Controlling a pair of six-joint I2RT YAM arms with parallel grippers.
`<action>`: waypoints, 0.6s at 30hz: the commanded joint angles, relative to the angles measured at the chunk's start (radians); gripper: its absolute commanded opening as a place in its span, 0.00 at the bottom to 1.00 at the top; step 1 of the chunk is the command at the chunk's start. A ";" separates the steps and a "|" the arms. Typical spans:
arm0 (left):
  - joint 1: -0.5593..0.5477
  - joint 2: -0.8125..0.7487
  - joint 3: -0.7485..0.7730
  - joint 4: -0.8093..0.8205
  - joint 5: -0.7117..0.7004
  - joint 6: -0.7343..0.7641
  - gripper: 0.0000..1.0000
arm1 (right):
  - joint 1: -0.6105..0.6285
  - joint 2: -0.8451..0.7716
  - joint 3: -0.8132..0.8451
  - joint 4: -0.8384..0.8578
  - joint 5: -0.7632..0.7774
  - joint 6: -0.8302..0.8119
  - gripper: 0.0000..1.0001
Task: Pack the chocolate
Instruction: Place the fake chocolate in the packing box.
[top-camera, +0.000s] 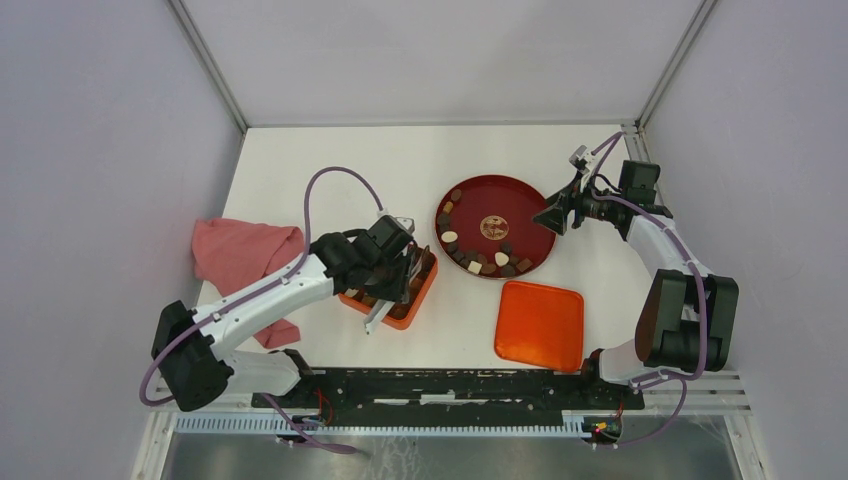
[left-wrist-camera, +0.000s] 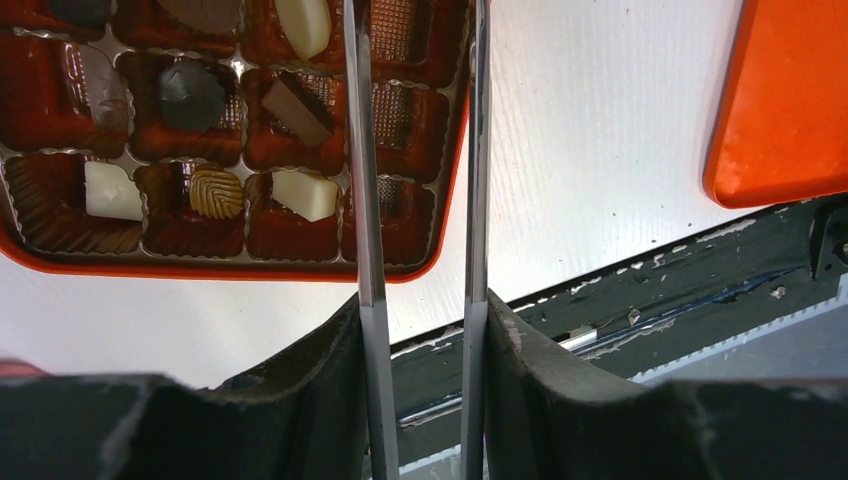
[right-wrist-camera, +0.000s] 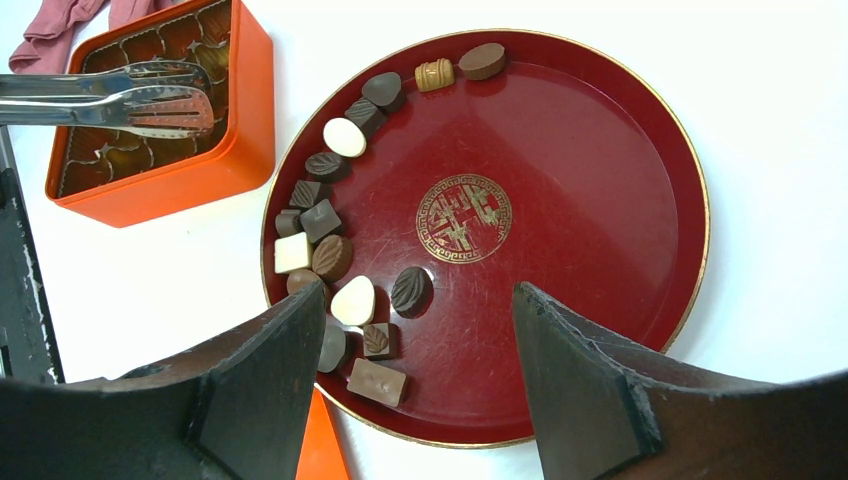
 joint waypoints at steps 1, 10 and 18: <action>-0.004 -0.061 0.060 0.062 0.020 -0.027 0.45 | -0.001 -0.002 0.001 0.006 0.006 -0.026 0.74; -0.034 0.045 0.144 0.250 0.167 0.005 0.41 | 0.000 -0.003 0.004 -0.002 0.009 -0.033 0.74; -0.154 0.396 0.434 0.191 0.082 0.076 0.40 | -0.001 0.001 0.017 -0.021 -0.009 -0.043 0.74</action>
